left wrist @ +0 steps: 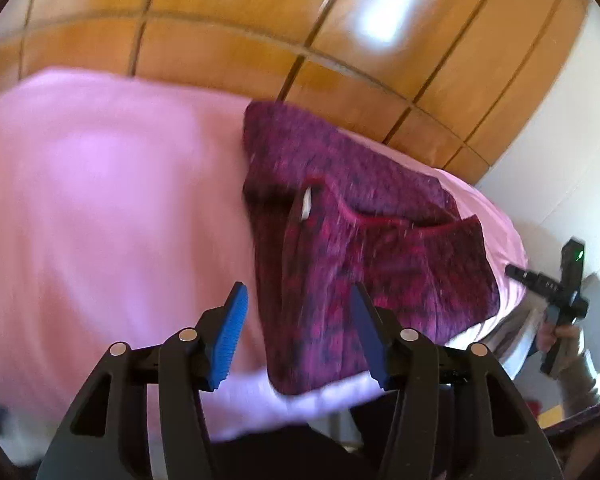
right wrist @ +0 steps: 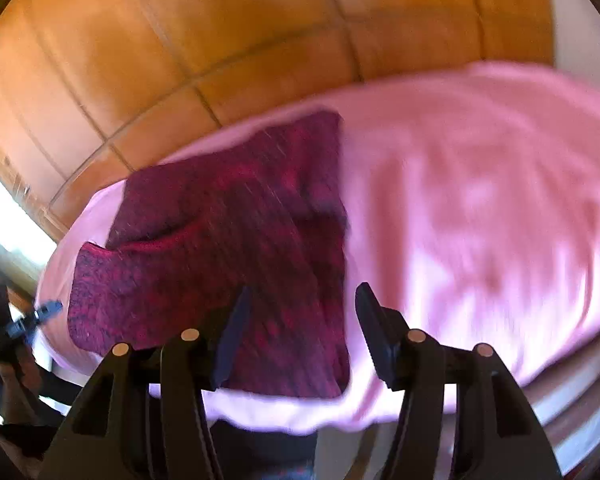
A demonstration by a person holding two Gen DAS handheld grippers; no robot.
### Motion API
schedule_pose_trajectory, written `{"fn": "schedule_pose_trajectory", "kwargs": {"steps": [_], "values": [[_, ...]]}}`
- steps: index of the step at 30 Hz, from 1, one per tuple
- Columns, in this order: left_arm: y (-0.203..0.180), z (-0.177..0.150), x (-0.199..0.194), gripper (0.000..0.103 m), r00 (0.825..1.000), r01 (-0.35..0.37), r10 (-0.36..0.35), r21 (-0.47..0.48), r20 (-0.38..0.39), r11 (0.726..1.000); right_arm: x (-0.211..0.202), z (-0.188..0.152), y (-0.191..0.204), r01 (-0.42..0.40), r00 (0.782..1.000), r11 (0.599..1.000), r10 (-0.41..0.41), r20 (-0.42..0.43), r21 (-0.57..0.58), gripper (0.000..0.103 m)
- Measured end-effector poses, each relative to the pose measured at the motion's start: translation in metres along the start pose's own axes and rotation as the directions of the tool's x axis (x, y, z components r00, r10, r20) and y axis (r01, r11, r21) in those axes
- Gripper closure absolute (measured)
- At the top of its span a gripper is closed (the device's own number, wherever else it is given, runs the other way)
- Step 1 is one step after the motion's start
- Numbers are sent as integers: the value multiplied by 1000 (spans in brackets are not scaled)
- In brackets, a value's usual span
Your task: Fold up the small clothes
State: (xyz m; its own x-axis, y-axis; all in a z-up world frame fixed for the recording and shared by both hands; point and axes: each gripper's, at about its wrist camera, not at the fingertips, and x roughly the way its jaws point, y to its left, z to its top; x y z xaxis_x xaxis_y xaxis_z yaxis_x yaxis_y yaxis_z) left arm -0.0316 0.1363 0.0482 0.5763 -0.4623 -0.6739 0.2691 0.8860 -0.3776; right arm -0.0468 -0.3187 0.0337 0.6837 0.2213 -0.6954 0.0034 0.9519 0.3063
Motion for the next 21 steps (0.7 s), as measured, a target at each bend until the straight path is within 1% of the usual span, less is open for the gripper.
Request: {"fn": "schedule_pose_trajectory", "kwargs": {"steps": [2, 4, 6, 8, 9, 10, 11, 12, 13, 14, 16, 17, 21], "values": [[-4, 13, 6, 51, 1000, -17, 17, 38, 23, 999, 6, 13, 18, 37, 999, 995, -34, 38, -91, 48], [-7, 22, 16, 51, 999, -31, 29, 76, 25, 997, 17, 21, 35, 74, 996, 981, -64, 61, -182, 48], [-9, 28, 29, 51, 1000, -28, 28, 106, 4, 994, 32, 27, 48, 100, 994, 963, -84, 73, -251, 49], [-8, 32, 41, 51, 1000, -24, 25, 117, -10, 993, 52, 32, 56, 143, 989, 939, -127, 71, -313, 50], [-9, 33, 48, 51, 1000, -5, 9, 116, -26, 993, 62, 32, 59, 162, 987, 926, -150, 62, -342, 53], [-7, 34, 53, 55, 999, -1, 6, 111, -39, 994, 70, 31, 60, 162, 987, 919, -157, 44, -360, 67], [-6, 34, 59, 60, 999, -12, 17, 111, -42, 994, 79, 30, 60, 156, 987, 914, -161, 17, -375, 73], [-8, 33, 61, 76, 999, -8, 13, 118, -45, 993, 83, 28, 56, 159, 986, 911, -169, 6, -381, 79], [-9, 32, 62, 84, 999, -13, 19, 127, -42, 992, 84, 27, 56, 166, 984, 911, -177, 7, -378, 82], [-9, 30, 58, 86, 999, -32, 34, 133, -16, 991, 82, 25, 54, 157, 986, 918, -165, 8, -363, 83], [-8, 26, 43, 89, 1000, -16, 12, 131, 25, 991, 73, 23, 53, 159, 987, 925, -161, 23, -346, 85], [-9, 25, 37, 89, 999, -17, 11, 131, 43, 991, 63, 22, 51, 155, 988, 929, -153, 34, -335, 86], [-14, 17, 8, 90, 994, -12, -2, 126, 109, 992, 20, 22, 51, 91, 995, 960, -74, 70, -266, 86]]}}
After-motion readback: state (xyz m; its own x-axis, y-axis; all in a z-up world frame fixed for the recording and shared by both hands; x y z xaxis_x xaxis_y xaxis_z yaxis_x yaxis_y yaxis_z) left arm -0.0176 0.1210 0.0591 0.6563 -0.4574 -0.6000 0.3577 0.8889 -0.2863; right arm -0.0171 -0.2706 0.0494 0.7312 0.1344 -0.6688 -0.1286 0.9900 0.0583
